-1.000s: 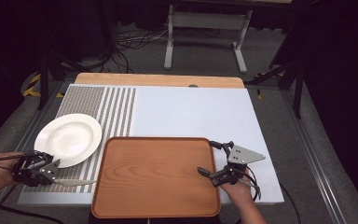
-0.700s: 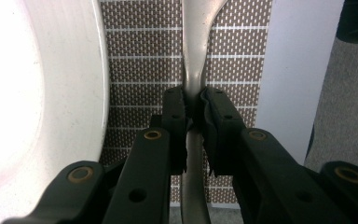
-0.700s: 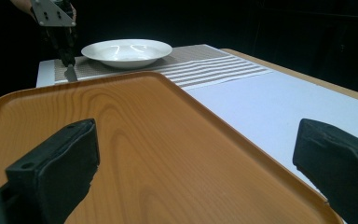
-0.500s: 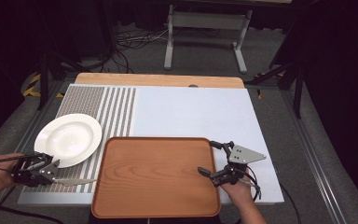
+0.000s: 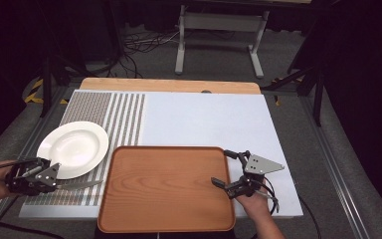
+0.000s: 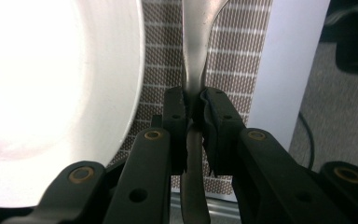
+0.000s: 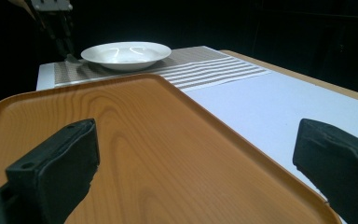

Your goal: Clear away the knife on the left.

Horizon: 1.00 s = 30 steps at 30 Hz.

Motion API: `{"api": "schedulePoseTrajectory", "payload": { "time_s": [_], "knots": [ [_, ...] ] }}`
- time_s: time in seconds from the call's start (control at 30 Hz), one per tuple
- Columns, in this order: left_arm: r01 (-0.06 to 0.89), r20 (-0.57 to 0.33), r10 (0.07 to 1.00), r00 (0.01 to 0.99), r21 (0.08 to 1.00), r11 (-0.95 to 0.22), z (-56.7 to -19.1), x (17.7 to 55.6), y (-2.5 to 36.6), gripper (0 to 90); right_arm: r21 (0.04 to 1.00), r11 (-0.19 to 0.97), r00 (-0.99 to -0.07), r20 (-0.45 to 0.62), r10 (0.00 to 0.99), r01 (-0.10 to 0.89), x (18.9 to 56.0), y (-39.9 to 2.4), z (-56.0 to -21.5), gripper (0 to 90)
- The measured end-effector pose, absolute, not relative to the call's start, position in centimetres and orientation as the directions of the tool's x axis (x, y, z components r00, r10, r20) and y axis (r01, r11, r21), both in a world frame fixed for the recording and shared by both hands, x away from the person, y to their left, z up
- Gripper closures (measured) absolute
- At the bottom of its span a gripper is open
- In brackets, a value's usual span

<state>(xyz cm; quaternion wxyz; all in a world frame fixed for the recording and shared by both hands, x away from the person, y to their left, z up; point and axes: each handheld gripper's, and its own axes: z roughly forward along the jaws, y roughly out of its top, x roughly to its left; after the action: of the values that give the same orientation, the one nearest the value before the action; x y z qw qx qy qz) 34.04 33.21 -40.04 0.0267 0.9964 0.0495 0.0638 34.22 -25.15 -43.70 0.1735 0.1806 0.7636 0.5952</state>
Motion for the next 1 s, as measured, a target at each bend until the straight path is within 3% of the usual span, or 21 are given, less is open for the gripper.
{"api": "schedulePoseTrajectory", "payload": {
  "time_s": [0.67, 1.0],
  "knots": [
    [0.307, 0.065, 0.334, 0.940, 0.262, -0.915, -36.2, 33.8, 30.6, 80.3, 0.973, 0.224, -0.871, -0.059, 0.488, 0.060, 34.1, -25.3, -43.6, 1.1],
    [0.458, -0.048, 0.476, 0.878, 0.370, -0.808, -35.0, 33.9, 29.6, 80.3, 0.973, 0.225, -0.869, -0.062, 0.490, 0.058, 34.1, -25.3, -43.6, 1.1]
  ]
}}
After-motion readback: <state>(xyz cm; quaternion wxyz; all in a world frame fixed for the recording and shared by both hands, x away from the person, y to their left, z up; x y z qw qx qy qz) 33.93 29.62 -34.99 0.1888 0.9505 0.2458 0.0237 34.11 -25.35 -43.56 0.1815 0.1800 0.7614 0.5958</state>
